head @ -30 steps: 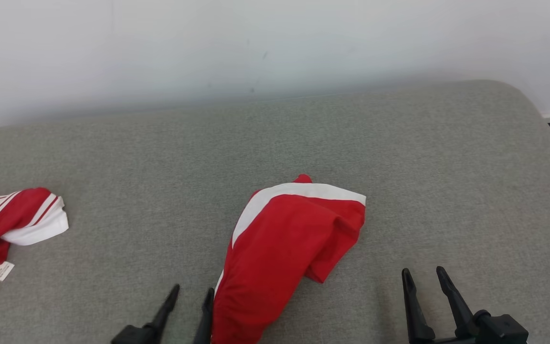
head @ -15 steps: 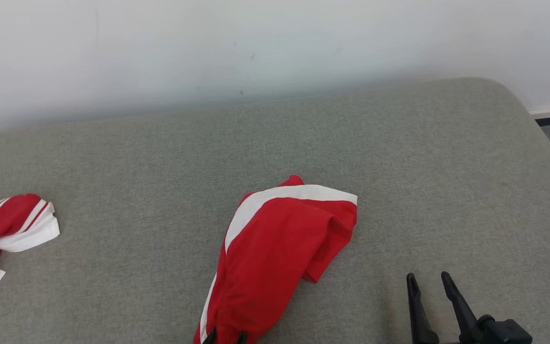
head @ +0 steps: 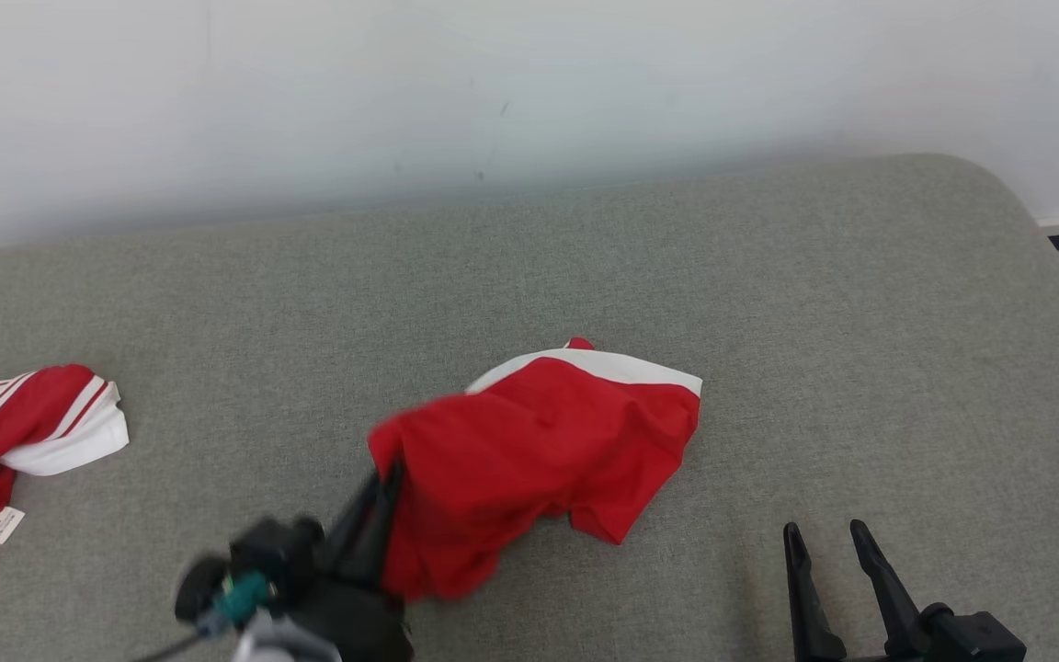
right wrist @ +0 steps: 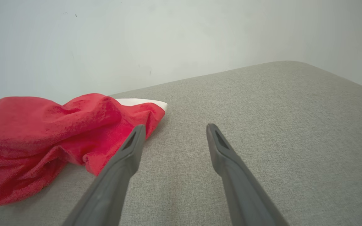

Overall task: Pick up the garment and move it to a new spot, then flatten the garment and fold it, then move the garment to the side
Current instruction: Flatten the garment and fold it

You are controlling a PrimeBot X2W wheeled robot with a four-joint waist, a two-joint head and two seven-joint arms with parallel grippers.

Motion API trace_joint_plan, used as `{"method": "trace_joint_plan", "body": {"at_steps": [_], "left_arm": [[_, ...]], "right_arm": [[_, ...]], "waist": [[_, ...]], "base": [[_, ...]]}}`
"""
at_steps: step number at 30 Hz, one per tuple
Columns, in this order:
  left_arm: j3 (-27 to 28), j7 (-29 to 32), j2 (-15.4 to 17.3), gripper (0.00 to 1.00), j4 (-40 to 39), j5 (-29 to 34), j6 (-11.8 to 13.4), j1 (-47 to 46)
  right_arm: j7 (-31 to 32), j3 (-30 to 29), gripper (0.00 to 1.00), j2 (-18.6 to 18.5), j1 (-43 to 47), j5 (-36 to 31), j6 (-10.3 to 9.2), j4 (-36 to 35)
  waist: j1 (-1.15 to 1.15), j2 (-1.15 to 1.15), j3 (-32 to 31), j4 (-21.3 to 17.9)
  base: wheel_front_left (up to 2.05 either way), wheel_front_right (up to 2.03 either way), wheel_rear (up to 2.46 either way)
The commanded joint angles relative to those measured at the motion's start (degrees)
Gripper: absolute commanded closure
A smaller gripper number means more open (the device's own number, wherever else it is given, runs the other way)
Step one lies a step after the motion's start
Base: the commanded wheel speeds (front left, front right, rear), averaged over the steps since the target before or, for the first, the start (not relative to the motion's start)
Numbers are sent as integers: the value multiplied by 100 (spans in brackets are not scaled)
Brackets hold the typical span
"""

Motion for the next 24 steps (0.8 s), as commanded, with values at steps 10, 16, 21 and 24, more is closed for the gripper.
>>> {"method": "trace_joint_plan", "body": {"at_steps": [10, 16, 21, 24], "left_arm": [[208, -33, 157, 100, -908, 655, -79, -84], [-160, -34, 243, 100, -1322, 856, -114, 917], [-479, -35, 157, 100, -1260, 825, -141, 1500], [-738, -35, 118, 100, -1000, 723, -153, 1672]], "right_arm": [[-3, 25, 0, 5, 46, 20, -13, -26], [-3, -30, 0, 6, 95, 49, -13, -26], [-3, -16, 0, 6, 83, 31, -13, -33], [-3, 9, 0, 6, 93, 2, -13, -25]], "waist": [[0, 0, -16, -86], [0, 0, 0, -10], [0, 0, 6, 152], [0, 0, -7, 241]], "base": [[0, 0, 0], [0, 0, 0], [0, 0, 0], [0, 0, 0]]}}
